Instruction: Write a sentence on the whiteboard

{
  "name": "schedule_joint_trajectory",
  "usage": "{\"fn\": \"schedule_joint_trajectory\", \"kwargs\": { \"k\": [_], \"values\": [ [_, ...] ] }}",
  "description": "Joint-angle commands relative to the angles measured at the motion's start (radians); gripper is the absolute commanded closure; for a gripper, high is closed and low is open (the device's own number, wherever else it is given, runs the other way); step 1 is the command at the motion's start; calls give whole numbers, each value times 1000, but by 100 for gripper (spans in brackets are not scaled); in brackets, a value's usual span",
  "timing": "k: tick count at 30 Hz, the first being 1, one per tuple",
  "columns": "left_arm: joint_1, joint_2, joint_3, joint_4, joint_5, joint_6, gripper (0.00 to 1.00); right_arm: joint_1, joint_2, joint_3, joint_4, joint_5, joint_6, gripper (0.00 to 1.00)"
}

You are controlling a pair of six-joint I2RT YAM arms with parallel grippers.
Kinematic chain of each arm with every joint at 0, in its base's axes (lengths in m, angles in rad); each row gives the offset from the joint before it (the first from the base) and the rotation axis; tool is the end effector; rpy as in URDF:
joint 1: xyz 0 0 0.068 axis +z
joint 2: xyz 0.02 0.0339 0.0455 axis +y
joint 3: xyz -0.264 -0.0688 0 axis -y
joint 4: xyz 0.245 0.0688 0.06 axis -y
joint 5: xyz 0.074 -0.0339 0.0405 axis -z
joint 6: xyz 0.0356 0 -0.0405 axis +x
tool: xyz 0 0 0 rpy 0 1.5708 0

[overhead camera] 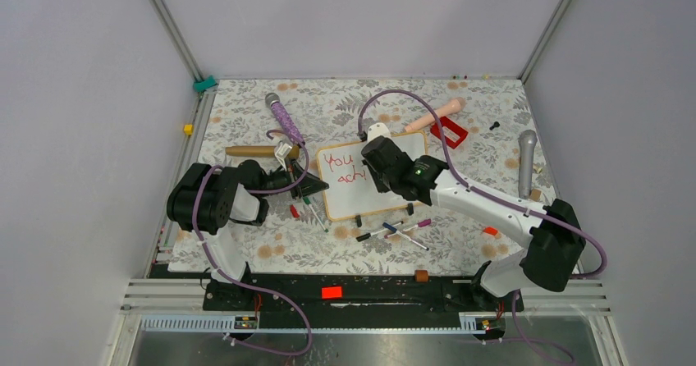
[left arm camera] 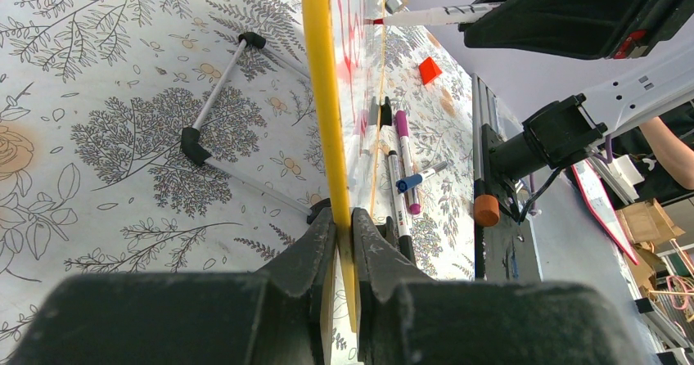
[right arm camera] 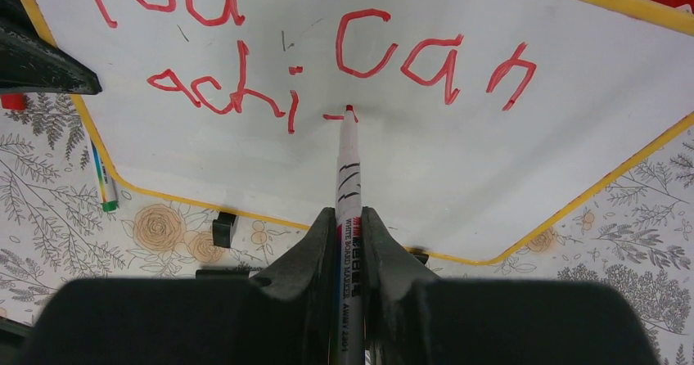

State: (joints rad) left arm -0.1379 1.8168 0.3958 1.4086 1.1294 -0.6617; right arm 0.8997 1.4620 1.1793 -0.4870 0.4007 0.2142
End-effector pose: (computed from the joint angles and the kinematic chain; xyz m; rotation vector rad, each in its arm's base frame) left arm 0.2624 -0.0689 0.1351 0.5256 1.7160 -1.4727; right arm 0.2099 0.2420 0.2909 -0.5767 2.1945 0.1163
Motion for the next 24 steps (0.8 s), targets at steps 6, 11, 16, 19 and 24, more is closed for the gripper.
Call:
{"fn": "schedule_joint_trajectory", "kwargs": {
  "k": [6,11,16,19,24],
  "values": [
    [3,-24,6,72,-4,78,99,-21,31,44,62,-11,-23,100],
    [3,-23,6,72,-6,77,100,-21,32,31,62,-43,-20,100],
    [3,-22,6,72,-7,77,99,-21,31,26,48,-59,-16,100],
    [2,-22,6,72,-7,77,100,-21,25,11,47,-68,-10,100],
    [3,-20,8,72,-7,76,99,-21,15,-9,28,-68,1,100]
  ]
}}
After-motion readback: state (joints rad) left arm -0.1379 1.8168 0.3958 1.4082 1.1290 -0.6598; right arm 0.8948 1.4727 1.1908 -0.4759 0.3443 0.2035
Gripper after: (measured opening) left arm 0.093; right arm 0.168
